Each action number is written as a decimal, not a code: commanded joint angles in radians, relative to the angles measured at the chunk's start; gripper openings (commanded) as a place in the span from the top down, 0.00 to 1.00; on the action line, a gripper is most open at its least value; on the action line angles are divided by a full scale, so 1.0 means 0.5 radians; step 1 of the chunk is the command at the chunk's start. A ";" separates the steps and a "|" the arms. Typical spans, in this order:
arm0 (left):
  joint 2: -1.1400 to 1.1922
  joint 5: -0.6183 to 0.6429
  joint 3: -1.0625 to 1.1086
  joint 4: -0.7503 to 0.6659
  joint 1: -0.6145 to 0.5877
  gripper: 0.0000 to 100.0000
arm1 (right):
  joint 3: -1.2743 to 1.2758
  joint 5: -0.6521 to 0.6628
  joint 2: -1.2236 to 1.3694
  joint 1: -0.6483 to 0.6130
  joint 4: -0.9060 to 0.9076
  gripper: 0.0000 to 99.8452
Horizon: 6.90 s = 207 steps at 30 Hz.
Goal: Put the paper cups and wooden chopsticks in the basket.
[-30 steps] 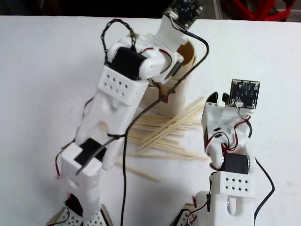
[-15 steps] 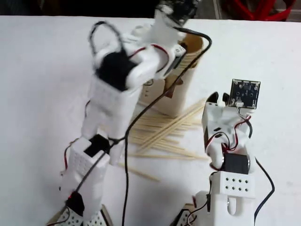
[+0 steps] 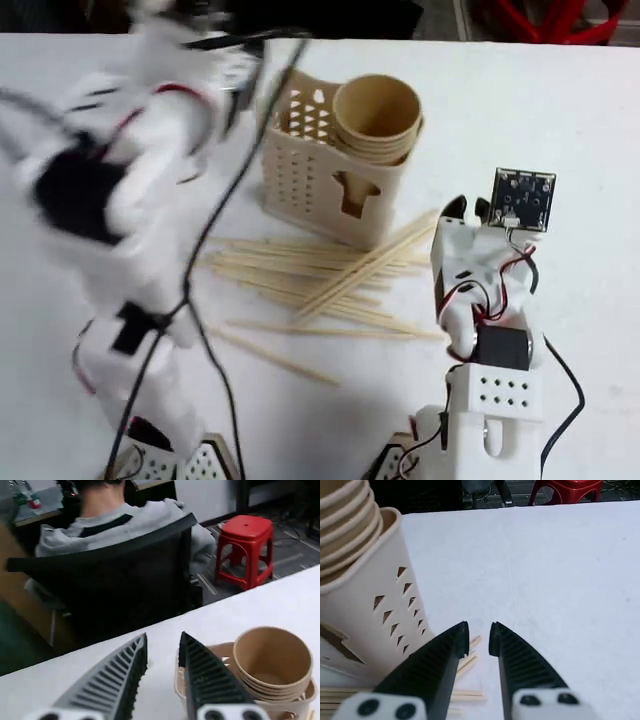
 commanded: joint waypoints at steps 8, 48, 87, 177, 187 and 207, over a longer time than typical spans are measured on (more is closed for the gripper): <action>-1.241 0.055 1.679 -0.117 -0.468 0.88 | -0.353 0.025 0.652 -0.103 -0.038 0.92; -3.125 0.166 5.189 -1.359 -1.346 0.88 | -1.375 -0.405 1.653 -0.311 0.462 0.98; -3.248 0.012 5.944 -1.890 -1.346 0.88 | -2.397 -1.350 3.129 -0.265 1.119 0.86; -3.248 0.006 6.042 -2.028 -1.343 0.88 | -2.443 -0.825 1.250 -0.778 0.318 0.98; -3.248 0.006 6.042 -2.031 -1.343 0.88 | -2.458 -0.485 1.527 -0.876 0.330 0.98; -3.248 0.006 6.045 -2.022 -1.339 0.88 | -2.906 -0.405 1.247 -1.066 1.610 0.98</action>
